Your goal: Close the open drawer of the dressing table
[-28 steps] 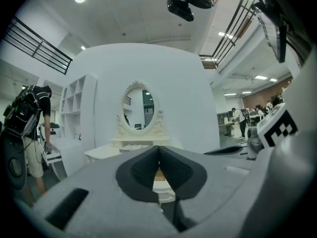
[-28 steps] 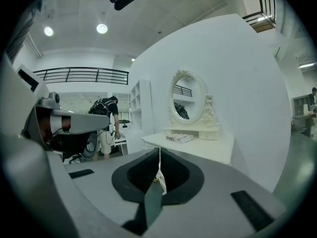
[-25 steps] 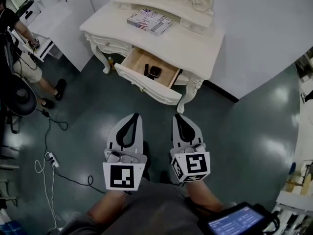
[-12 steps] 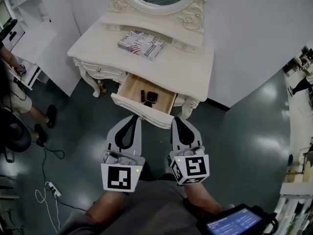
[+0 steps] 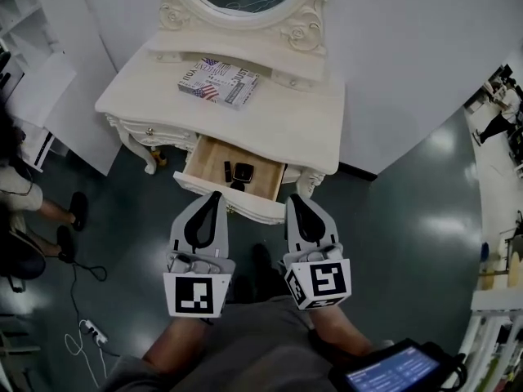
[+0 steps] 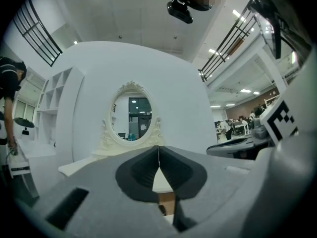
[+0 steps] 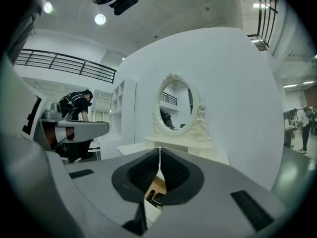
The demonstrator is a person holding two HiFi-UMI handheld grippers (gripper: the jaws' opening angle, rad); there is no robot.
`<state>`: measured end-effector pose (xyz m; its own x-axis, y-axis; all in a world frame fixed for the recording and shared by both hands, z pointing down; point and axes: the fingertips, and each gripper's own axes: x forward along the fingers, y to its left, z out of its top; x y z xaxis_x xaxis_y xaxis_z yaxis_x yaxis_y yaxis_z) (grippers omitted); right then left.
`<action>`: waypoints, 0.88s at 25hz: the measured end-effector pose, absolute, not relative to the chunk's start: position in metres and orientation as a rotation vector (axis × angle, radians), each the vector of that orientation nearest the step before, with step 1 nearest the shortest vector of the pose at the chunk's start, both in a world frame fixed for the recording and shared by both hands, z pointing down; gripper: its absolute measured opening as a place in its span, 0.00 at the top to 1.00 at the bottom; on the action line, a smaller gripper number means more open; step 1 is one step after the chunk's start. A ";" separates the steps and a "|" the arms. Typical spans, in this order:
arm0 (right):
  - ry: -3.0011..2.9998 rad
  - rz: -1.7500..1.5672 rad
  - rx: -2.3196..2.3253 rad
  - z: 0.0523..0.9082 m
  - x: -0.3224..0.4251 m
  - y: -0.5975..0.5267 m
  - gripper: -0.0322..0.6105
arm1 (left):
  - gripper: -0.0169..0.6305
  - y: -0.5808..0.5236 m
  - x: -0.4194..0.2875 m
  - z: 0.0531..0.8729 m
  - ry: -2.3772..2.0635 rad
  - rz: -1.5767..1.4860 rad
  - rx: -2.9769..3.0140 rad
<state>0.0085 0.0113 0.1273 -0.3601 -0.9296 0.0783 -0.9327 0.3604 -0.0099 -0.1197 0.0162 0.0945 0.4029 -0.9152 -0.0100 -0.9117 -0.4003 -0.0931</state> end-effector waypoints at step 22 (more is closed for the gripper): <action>-2.545 0.344 1.472 0.261 -0.017 -0.017 0.93 | 0.95 -0.027 -0.116 0.280 1.789 -0.426 -2.731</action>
